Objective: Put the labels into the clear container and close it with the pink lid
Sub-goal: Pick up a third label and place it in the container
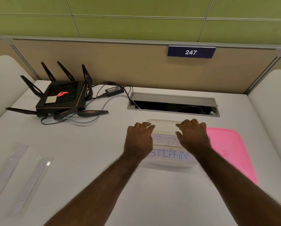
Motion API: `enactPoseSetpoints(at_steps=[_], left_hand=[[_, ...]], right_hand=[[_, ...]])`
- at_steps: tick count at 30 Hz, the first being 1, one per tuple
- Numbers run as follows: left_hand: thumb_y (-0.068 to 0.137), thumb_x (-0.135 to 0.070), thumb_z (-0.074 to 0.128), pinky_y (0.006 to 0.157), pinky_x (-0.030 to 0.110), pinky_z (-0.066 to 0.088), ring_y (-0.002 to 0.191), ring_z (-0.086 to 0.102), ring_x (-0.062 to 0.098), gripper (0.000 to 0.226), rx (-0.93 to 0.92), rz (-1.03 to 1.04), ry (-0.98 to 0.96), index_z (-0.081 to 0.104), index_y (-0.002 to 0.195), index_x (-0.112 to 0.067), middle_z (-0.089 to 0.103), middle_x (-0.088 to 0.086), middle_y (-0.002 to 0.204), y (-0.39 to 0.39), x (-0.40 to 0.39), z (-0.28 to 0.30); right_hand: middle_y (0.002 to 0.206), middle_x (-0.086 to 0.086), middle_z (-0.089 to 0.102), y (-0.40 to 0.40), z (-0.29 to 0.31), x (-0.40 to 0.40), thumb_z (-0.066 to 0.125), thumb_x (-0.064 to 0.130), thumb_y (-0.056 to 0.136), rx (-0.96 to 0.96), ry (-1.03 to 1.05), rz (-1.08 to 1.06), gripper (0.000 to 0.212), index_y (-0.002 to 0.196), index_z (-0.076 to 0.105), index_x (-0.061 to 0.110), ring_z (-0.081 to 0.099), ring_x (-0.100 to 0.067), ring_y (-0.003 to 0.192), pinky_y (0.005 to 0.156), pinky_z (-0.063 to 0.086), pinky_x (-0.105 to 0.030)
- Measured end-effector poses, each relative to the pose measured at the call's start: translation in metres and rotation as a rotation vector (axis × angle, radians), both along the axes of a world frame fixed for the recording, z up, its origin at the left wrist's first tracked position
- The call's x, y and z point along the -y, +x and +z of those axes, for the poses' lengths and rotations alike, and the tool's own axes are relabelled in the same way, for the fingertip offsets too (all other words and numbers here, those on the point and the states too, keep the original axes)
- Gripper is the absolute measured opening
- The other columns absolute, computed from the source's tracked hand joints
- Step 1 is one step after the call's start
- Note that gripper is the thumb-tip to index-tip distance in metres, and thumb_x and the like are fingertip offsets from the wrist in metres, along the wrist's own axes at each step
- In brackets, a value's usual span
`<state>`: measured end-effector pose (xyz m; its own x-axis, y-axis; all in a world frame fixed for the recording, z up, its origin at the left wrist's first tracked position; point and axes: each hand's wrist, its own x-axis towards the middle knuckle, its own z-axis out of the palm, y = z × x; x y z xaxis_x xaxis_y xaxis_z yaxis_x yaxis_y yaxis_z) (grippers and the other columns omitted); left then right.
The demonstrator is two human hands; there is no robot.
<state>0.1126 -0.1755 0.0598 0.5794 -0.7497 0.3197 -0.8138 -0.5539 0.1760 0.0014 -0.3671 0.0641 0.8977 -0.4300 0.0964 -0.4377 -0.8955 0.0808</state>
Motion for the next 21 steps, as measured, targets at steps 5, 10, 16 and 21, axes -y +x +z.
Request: enactPoseSetpoints(at_steps=[5, 10, 16, 21], left_hand=[[0.076, -0.019, 0.060, 0.083, 0.038, 0.044, 0.107, 0.059, 0.021, 0.043, -0.062, 0.235, -0.042, 0.063, 0.119, -0.024, 0.062, -0.004, 0.127, 0.007, -0.063, -0.002], [0.079, -0.032, 0.058, 0.092, 0.044, 0.043, 0.123, 0.052, 0.023, 0.053, -0.152, 0.468, 0.055, 0.055, 0.131, -0.023, 0.054, 0.000, 0.138, 0.027, -0.142, -0.018], [0.080, -0.043, 0.049, 0.104, 0.058, 0.035, 0.141, 0.033, 0.033, 0.072, -0.225, 0.716, 0.200, 0.039, 0.146, -0.016, 0.032, 0.009, 0.156, 0.037, -0.236, -0.047], [0.080, -0.045, 0.044, 0.104, 0.065, 0.026, 0.143, 0.025, 0.041, 0.080, -0.163, 0.850, 0.309, 0.030, 0.149, -0.006, 0.024, 0.019, 0.158, 0.032, -0.301, -0.057]], right_hand=[[0.126, -0.003, 0.063, 0.030, 0.010, -0.035, 0.057, 0.033, 0.089, 0.140, 0.081, 0.115, 0.040, 0.126, 0.061, 0.020, 0.055, -0.028, 0.114, 0.091, 0.040, -0.048], [0.141, -0.001, 0.053, 0.067, 0.006, -0.091, 0.050, 0.036, 0.093, 0.129, 0.174, 0.248, 0.046, 0.137, 0.051, 0.022, 0.043, -0.023, 0.133, 0.111, 0.024, -0.050], [0.156, -0.002, 0.032, 0.112, -0.023, -0.184, 0.038, 0.040, 0.097, 0.004, 0.253, 0.440, 0.057, 0.149, 0.030, 0.019, 0.016, -0.021, 0.147, 0.117, -0.005, -0.051], [0.163, -0.001, 0.007, 0.141, -0.050, -0.266, 0.031, 0.043, 0.098, -0.157, 0.280, 0.580, 0.066, 0.153, 0.007, 0.017, -0.003, -0.021, 0.149, 0.115, -0.013, -0.052]])
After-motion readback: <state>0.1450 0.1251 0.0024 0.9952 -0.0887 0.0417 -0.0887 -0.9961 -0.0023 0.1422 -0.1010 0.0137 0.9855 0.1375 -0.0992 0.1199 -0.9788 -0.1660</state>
